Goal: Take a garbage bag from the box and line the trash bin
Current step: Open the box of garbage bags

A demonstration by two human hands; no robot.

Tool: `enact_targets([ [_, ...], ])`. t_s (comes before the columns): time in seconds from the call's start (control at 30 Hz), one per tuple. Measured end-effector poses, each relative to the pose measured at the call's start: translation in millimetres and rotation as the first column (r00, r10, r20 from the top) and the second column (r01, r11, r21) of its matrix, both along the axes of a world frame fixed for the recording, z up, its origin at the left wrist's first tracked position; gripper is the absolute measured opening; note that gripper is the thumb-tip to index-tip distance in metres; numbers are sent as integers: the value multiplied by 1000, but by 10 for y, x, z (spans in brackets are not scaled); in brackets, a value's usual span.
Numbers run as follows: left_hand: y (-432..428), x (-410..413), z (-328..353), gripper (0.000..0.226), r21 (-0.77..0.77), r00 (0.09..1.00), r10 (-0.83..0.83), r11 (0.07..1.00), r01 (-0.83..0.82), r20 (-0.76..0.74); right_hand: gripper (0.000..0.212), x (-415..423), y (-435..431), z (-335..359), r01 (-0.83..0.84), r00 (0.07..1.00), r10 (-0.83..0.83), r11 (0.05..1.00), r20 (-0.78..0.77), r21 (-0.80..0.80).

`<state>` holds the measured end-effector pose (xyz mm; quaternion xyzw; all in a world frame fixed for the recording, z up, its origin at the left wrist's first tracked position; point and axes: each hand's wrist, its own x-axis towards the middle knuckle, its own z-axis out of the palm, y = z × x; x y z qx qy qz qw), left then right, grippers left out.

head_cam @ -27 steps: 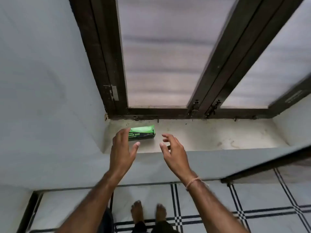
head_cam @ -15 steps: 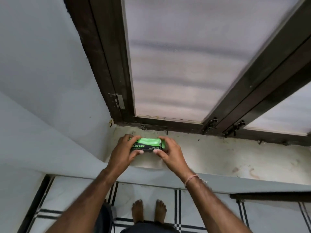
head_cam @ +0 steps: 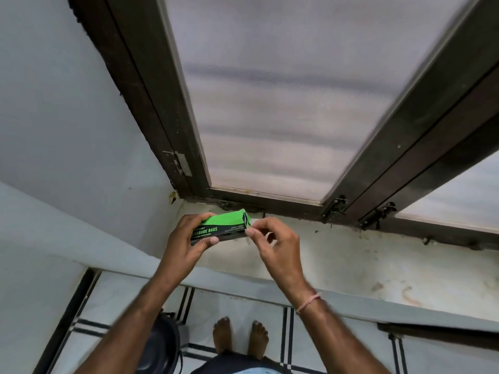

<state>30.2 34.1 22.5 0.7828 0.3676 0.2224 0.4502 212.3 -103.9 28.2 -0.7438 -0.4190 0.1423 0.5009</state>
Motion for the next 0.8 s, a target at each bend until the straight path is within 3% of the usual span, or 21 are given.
enact_targets([
  [0.3, -164, -23, 69, 49, -12, 994, 114, 993, -114, 2, 25, -74, -43, -17, -32, 989, 36, 999, -141, 27],
  [0.5, -237, 13, 112, 51, 0, 989, 149, 989, -149, -10, 19, -143, -79, -23, -19, 989, 28, 998, -148, 61],
  [0.8, -265, 24, 172, 51, 13, 994, 99, 995, -99, -34, 46, -88, -86, 1, -88, 969, 94, 995, -229, 36],
])
